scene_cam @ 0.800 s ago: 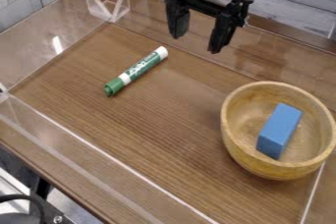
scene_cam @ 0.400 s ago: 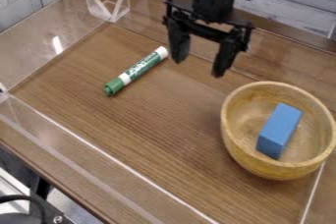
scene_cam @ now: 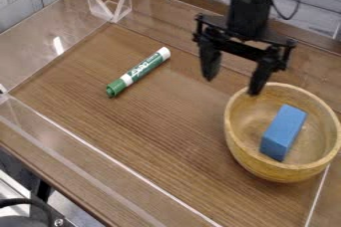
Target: Remove the blue block from inside the brown bowl and put it on the table
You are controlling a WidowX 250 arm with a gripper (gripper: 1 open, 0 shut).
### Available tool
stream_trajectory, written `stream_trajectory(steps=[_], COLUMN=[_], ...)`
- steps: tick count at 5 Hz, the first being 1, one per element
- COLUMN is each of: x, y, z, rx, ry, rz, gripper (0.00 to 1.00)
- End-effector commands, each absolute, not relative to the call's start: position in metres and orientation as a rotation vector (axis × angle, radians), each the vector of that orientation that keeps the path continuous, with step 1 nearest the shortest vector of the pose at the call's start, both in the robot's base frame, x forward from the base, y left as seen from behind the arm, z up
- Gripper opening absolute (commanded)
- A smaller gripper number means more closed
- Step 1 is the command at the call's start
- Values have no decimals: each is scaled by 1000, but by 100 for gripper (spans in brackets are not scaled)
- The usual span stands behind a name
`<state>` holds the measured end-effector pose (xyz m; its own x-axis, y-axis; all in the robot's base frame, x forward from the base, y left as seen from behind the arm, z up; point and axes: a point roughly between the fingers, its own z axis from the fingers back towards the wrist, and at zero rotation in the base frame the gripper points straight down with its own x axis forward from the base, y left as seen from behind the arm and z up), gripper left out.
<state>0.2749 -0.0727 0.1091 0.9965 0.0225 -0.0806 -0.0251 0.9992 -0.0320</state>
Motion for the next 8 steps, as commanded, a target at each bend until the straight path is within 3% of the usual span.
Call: stream_trajectory(steps=[1,8], x=[277,278], y=[-91,-130], z=[129,94], rx=[-59,-115], ry=[-15,-50], rz=[19,7], gripper=[100,100])
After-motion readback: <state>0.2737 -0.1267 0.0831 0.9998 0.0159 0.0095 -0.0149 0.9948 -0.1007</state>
